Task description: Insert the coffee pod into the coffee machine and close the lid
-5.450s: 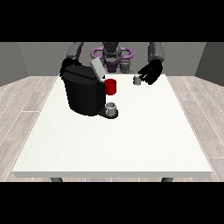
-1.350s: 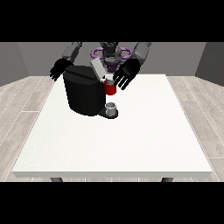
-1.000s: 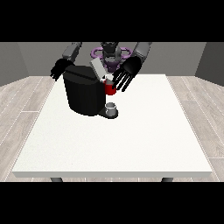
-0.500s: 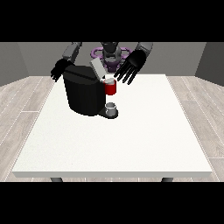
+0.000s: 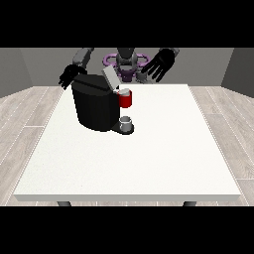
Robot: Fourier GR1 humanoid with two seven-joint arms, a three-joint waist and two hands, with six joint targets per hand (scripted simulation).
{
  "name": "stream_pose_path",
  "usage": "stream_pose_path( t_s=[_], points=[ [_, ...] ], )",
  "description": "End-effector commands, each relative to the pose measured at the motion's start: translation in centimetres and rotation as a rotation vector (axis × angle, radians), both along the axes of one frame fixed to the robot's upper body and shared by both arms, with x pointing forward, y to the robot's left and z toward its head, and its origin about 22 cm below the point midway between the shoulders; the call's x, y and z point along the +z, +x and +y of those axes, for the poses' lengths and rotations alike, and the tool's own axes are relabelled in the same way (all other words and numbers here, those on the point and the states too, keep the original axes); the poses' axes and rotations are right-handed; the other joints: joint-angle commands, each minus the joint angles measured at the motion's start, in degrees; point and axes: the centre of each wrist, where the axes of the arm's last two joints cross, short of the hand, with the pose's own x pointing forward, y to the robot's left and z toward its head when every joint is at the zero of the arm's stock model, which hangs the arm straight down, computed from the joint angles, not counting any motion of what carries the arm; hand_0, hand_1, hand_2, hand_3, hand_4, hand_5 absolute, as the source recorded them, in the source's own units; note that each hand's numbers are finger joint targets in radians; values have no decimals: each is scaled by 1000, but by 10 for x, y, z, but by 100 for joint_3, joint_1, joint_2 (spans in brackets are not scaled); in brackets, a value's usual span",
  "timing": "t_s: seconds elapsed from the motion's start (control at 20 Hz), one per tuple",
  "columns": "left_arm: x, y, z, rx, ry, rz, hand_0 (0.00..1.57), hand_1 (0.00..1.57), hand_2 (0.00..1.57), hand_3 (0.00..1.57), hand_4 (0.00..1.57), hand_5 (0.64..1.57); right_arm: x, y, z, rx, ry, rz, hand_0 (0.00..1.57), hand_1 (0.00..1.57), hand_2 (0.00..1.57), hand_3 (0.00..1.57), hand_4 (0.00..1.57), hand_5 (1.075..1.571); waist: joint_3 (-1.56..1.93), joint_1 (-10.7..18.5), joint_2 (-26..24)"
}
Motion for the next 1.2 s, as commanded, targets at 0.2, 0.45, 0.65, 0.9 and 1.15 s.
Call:
stream_pose_path(
  t_s=[0.2,0.45,0.65,0.9,1.15],
  points=[
    [-96,-29,-3,34,-456,171,0,0,0,0,0,1571,-26,-32,-17,-82,16,126,0,0,0,0,398,1571,-3,541,-1177],
    [-148,-59,-16,46,-549,210,0,0,0,0,191,1571,-34,-48,-50,-75,-23,102,0,0,0,0,492,1571,4,957,-1458],
    [-158,-69,23,116,-647,258,0,0,0,0,90,1571,-6,-37,-33,72,-70,68,0,0,0,0,390,1571,-1,730,-1597],
    [-196,-99,17,125,-716,339,0,0,0,0,0,1571,25,-20,-36,135,-87,33,0,0,0,0,125,1571,0,1064,-1860],
    [-211,-116,-3,121,-798,390,0,0,0,0,140,1571,38,-13,-31,174,-73,-1,0,0,0,0,0,1571,3,1397,-1969]
  ],
)
